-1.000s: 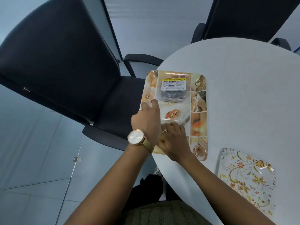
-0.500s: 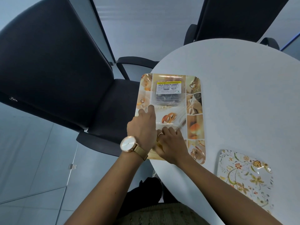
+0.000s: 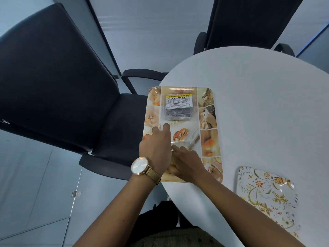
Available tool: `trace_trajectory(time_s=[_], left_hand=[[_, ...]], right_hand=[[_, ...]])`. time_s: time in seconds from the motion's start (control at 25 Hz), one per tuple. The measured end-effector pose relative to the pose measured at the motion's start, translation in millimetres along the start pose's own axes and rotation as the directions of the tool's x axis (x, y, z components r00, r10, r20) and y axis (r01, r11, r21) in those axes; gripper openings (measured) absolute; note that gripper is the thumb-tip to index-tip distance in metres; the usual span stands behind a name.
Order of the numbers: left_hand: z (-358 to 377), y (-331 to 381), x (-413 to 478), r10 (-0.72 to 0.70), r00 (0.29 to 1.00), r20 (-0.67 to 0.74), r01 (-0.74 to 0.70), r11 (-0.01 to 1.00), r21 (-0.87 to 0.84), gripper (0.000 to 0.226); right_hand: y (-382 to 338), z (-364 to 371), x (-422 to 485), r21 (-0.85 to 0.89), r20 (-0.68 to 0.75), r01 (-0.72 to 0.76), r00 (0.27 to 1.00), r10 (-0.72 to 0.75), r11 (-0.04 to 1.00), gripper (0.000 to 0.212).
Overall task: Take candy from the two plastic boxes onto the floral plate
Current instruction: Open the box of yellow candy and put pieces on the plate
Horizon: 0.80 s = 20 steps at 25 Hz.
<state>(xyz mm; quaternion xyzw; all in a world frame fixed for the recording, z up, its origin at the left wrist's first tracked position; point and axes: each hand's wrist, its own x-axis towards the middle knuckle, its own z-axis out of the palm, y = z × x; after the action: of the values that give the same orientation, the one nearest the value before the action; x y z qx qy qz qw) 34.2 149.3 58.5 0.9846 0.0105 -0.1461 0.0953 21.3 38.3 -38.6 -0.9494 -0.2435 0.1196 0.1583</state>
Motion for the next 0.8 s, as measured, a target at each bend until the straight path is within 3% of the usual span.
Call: trace_trajectory(time_s=[0.32,0.6,0.8], left_hand=[[-6.8,-3.5,-3.4,0.007,1.0,-0.002,-0.007,1.0,-0.02,0.052],[-5.3,-2.9,-2.7,0.018,1.0,0.007,-0.018,1.0,-0.005,0.052],[-4.1,-6.7,-3.4,0.019,1.0,-0.003,-0.019,1.0,-0.005,0.051]], right_hand=[[1.7,2.3,-2.2,-0.068,0.027,-0.003,1.0,0.004,0.998,0.059],[-1.1,-9.5,9.3,0.026,0.047,-0.086,0.995,0.085,0.996,0.05],[-4.6,-10.2,9.0,0.022,-0.075,-0.092,0.993,0.094,0.995,0.044]])
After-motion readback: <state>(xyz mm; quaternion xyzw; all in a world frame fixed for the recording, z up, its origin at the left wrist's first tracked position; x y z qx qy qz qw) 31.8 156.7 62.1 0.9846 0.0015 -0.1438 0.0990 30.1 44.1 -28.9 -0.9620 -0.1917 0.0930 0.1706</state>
